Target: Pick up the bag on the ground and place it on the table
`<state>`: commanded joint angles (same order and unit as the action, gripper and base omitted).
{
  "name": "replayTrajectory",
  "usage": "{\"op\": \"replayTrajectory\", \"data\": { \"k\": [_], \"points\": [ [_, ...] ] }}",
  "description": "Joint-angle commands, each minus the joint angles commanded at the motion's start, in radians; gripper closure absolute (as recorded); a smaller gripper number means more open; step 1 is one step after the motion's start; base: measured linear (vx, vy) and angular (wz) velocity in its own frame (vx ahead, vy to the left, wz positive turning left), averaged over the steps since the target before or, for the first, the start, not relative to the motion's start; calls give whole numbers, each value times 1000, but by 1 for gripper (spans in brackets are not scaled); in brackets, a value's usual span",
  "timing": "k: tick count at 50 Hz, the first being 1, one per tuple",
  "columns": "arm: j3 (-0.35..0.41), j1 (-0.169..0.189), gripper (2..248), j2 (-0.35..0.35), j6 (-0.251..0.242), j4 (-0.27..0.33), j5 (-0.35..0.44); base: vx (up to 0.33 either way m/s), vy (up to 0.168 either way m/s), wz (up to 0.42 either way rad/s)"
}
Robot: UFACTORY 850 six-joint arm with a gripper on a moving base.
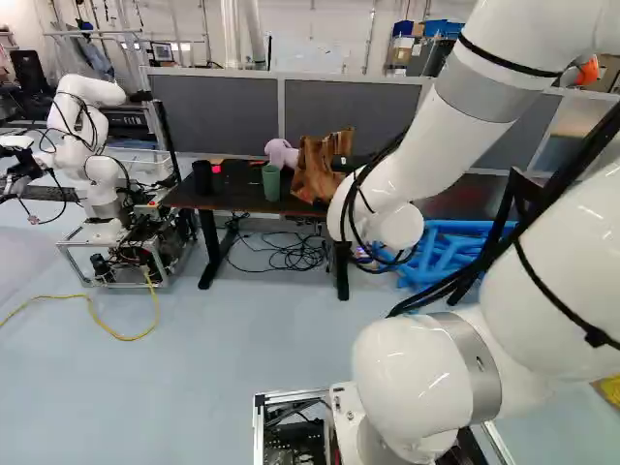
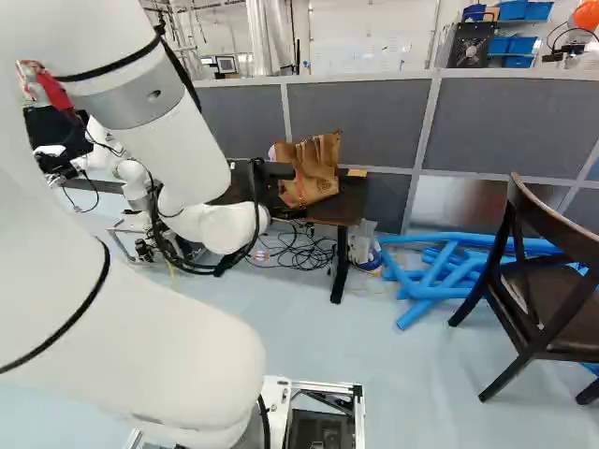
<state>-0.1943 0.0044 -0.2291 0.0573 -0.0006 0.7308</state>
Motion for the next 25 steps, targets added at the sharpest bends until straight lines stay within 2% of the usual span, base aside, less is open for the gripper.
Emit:
{"op": "replayTrajectory", "data": {
  "k": [25],
  "points": [
    [80,-3,3,-38,-43,0,106,0,0,0]
  ]
}}
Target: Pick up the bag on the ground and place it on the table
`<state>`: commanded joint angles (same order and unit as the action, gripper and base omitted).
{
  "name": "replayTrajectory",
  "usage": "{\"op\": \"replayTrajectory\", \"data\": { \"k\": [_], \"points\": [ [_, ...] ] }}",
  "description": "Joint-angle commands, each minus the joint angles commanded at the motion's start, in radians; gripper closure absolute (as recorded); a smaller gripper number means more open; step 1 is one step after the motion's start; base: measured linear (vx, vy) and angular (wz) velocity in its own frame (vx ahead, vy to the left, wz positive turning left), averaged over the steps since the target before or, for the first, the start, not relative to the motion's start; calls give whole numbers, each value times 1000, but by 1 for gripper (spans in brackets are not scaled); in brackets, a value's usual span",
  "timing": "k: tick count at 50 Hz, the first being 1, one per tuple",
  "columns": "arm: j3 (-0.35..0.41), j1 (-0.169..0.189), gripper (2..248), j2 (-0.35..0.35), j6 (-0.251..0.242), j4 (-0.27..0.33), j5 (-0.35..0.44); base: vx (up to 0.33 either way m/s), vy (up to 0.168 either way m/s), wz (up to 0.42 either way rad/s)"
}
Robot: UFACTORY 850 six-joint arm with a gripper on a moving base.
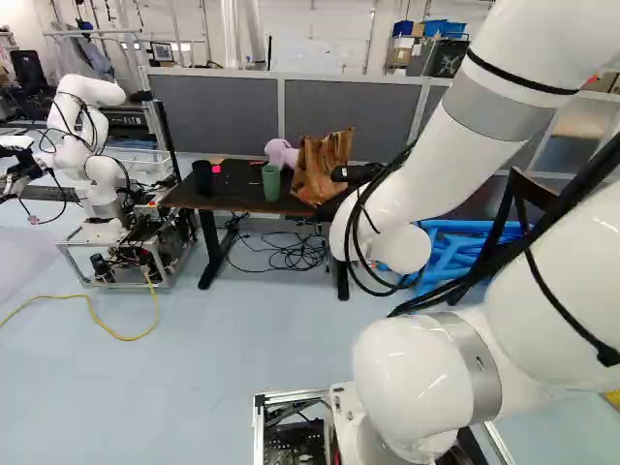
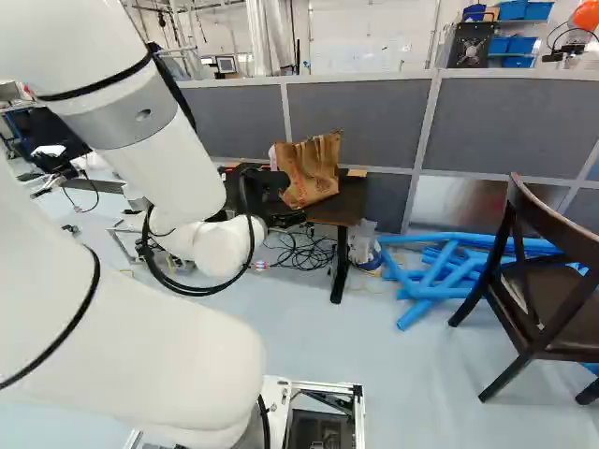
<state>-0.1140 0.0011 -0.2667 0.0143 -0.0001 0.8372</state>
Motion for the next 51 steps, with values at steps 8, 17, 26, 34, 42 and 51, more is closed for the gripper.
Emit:
{"op": "replayTrajectory", "data": {
  "k": [8,17,26,34,42,51],
  "points": [
    [14,-1,3,-7,-8,0,19,0,0,0],
    [24,-1,3,-11,-13,0,32,0,0,0],
    [27,-1,3,-13,-14,0,35,0,0,0],
    [27,-1,3,-13,-14,0,35,0,0,0],
    [27,-1,3,-13,-14,0,35,0,0,0],
    [27,-1,3,-13,-14,0,35,0,0,0]
  ]
}}
